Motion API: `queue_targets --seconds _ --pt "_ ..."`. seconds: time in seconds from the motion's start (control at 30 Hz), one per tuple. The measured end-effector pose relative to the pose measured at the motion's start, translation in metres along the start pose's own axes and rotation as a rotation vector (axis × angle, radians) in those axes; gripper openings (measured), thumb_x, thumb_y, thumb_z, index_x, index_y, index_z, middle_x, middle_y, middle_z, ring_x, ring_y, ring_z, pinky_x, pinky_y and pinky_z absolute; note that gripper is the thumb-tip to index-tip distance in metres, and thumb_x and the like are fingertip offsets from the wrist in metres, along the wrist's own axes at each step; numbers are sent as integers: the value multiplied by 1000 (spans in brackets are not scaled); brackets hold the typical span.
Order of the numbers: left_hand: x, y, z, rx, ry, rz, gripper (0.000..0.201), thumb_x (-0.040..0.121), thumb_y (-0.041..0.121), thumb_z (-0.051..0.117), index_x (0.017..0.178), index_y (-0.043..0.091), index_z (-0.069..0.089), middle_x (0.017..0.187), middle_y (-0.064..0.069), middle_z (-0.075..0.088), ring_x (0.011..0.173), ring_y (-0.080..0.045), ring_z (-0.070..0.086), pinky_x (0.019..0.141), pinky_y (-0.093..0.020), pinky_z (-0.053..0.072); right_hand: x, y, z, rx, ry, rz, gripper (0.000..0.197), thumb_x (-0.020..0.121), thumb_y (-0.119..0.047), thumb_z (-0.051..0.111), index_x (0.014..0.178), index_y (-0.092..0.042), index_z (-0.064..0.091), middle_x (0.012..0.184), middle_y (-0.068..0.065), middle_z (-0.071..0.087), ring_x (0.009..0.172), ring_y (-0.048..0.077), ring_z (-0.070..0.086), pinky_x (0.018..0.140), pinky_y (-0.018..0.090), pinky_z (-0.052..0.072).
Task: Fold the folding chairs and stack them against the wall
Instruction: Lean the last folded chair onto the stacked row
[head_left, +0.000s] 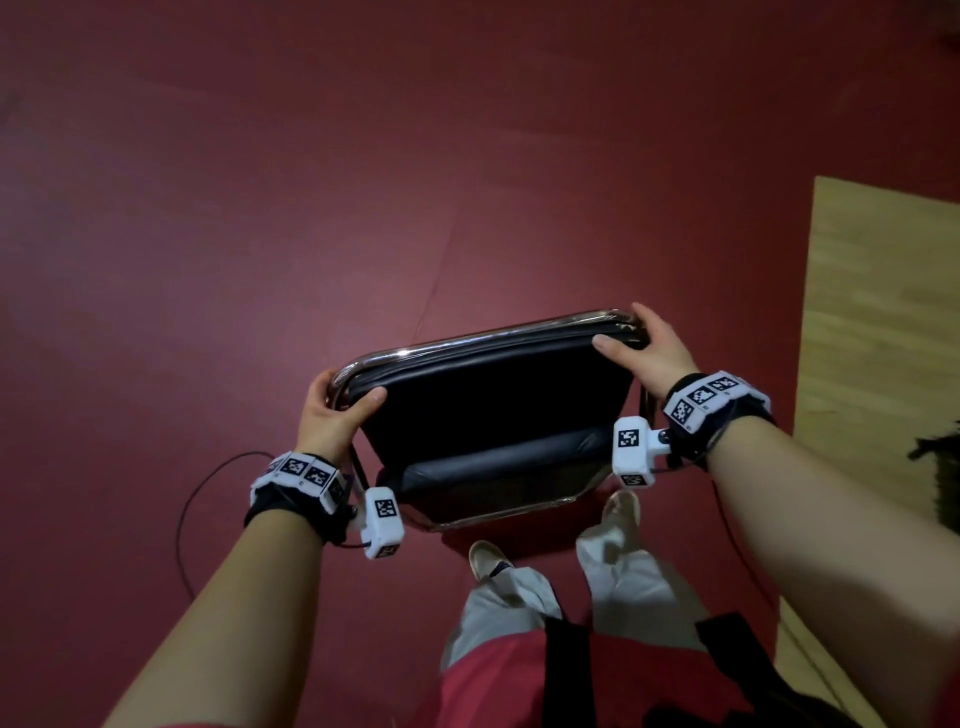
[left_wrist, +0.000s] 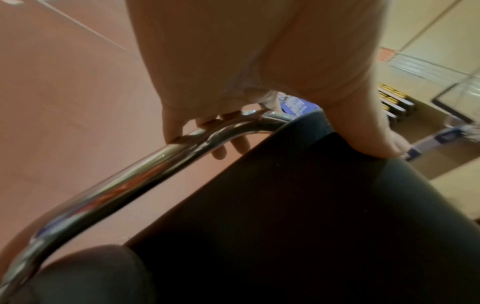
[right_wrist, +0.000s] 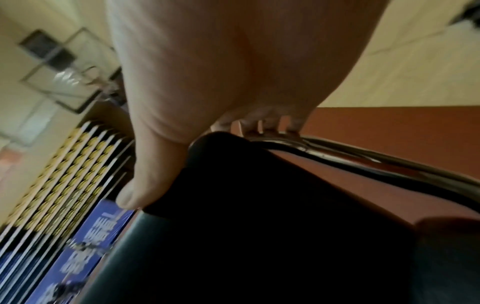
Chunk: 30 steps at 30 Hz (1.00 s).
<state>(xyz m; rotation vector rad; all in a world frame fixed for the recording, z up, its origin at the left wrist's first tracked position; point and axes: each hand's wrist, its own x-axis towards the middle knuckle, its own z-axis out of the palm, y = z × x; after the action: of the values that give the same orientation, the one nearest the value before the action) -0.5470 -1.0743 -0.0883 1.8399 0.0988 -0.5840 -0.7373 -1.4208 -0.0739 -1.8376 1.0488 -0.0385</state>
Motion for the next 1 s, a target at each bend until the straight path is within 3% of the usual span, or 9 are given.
queue_targets --seconds 0.17,0.27,0.33,0.47,0.6,0.7,0.8,0.93,1.0 --pt "9 8 16 -26 32 -31 61 83 6 77 137 17 48 110 12 63 95 6 61 78 -9 50 18 13 -9 189 -32 23 66 82 -36 78 139 -23 48 136 -2 53 123 12 51 91 15 37" --pt "12 17 30 -49 82 -47 66 83 6 78 142 12 48 114 10 64 97 5 62 83 -11 52 35 23 -21 247 -43 39 68 84 -33 77 143 -21 46 133 -7 54 121 7 50 97 16 36" --pt "14 29 49 -46 112 -48 63 83 4 77 140 11 51 111 8 65 94 5 63 77 -9 53 51 30 -33 255 -24 67 69 83 -34 78 142 -19 47 127 -9 55 116 6 51 96 16 37" --pt "15 60 102 -14 190 -30 52 80 4 80 126 16 57 100 11 65 83 7 63 69 -7 50 93 41 -62 289 -22 87 47 83 -30 78 124 -16 60 106 -10 64 93 3 59 67 -2 39" --pt "22 97 168 -10 226 -30 54 74 1 84 122 10 59 99 8 67 86 0 64 69 -9 52 139 51 -111 322 -4 93 34 78 -21 83 108 -12 69 88 -11 66 80 1 60 64 -3 40" --pt "25 131 221 -33 228 -23 54 75 -7 80 119 13 56 94 10 66 77 6 64 66 -6 50 166 55 -160 367 16 87 32 77 -14 83 105 -10 69 87 -7 66 76 2 60 65 -1 41" --pt "29 170 273 -48 206 14 41 75 -14 76 99 16 61 76 15 71 64 10 65 62 -5 49 193 46 -215 426 55 64 30 77 -8 82 103 -12 66 85 -10 64 74 -5 57 63 -1 41" --pt "50 223 341 -62 153 105 44 73 -14 77 103 15 63 88 7 68 68 7 66 64 -7 50 232 32 -296 484 132 11 32 75 -8 83 101 -15 66 86 -13 66 75 -4 60 65 1 43" --pt "67 251 375 -51 94 149 46 71 -10 80 101 21 64 84 13 71 72 6 67 67 -7 50 248 27 -336 503 196 -5 36 74 -9 84 104 -16 65 87 -14 65 70 -12 61 65 0 43"
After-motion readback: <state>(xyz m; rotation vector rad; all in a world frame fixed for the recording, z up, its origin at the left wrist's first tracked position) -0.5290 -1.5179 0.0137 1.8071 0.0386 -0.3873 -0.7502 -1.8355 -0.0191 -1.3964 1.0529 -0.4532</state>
